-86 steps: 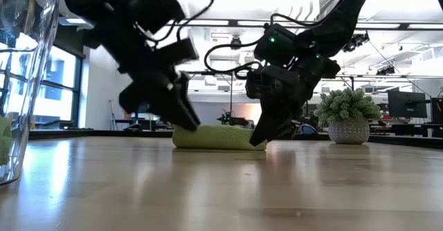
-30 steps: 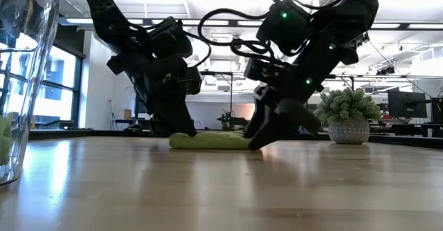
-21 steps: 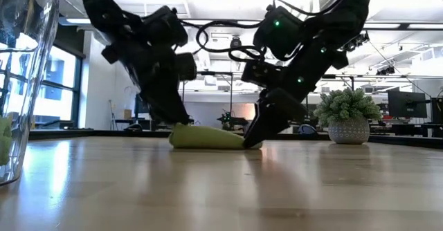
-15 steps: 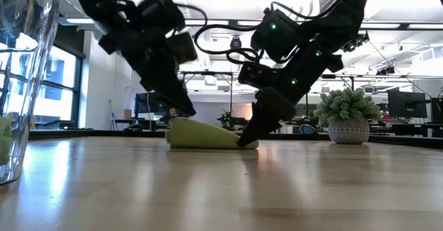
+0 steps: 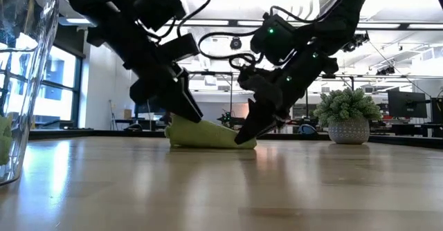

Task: Roll microfiber towels into tight, uniform cylinder then place into a basket
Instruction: Roll the light green microfiber cloth

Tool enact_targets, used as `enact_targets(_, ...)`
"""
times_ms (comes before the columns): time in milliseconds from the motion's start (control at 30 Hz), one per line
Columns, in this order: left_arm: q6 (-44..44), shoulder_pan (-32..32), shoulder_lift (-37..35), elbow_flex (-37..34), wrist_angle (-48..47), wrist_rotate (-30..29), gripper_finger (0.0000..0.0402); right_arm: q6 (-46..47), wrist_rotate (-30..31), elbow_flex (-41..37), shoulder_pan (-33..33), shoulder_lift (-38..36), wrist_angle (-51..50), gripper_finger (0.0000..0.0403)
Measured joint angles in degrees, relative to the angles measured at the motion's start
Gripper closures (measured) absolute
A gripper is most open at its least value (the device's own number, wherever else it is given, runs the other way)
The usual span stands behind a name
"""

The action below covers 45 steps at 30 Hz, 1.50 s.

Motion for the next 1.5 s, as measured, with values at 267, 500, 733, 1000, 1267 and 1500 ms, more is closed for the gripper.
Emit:
enact_targets(267, -12.2, 1.4, 4.4, 0.0, -0.9, 0.0, 0.0267, 10.9, -13.0, 0.0, -1.7, 0.3, 0.3, 0.0392)
enact_targets(500, -20.7, 3.0, 6.2, -0.7, -0.7, 6.8, 0.0325, 3.2, -13.6, -0.1, -1.2, -0.1, 0.9, 0.0368)
enact_targets(733, -21.9, 3.5, 7.1, -1.6, -0.4, 9.3, 0.0374, -6.9, -13.5, -0.5, -0.9, -6.8, -5.1, 0.0273)
enact_targets(1000, -22.2, 5.2, 7.2, -1.7, 0.0, 12.4, 0.0364, -25.7, -5.3, -0.5, 6.5, -12.5, -5.7, 0.0244)
enact_targets(1267, -22.2, 6.4, 7.2, -1.8, 0.4, 16.4, 0.0366, -42.3, 21.4, -0.5, 15.9, -5.7, -0.2, 0.0256)
enact_targets(1500, -22.4, 6.3, 7.3, -1.8, 0.4, 16.7, 0.0364, -39.8, 23.3, -0.4, 15.1, -2.6, 1.6, 0.0223)
